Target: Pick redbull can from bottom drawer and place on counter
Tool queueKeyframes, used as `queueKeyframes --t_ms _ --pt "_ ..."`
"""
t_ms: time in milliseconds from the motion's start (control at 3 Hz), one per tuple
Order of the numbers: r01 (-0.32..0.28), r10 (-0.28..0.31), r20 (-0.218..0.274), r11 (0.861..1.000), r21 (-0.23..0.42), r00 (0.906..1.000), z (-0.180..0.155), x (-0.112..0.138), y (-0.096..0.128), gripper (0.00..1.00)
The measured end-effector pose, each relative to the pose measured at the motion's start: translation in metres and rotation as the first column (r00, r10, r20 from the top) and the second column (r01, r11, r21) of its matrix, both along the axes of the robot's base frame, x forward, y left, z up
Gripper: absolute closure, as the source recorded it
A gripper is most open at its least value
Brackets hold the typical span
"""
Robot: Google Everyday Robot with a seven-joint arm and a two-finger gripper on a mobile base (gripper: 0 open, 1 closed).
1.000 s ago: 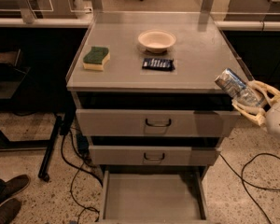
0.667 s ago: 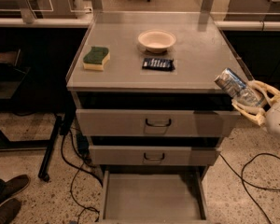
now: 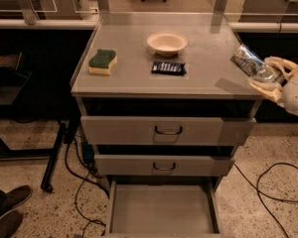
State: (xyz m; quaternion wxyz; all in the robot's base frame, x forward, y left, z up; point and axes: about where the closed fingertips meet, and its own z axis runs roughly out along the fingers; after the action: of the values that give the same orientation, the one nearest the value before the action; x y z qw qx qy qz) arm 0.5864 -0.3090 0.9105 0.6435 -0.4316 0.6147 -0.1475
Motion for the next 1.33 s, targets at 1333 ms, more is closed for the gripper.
queueKeyframes --t_ms 1333 --pt "-0.095 0.088 -0.121 0.994 -0.058 0.9888 -0.013 0.083 0.041 1.00"
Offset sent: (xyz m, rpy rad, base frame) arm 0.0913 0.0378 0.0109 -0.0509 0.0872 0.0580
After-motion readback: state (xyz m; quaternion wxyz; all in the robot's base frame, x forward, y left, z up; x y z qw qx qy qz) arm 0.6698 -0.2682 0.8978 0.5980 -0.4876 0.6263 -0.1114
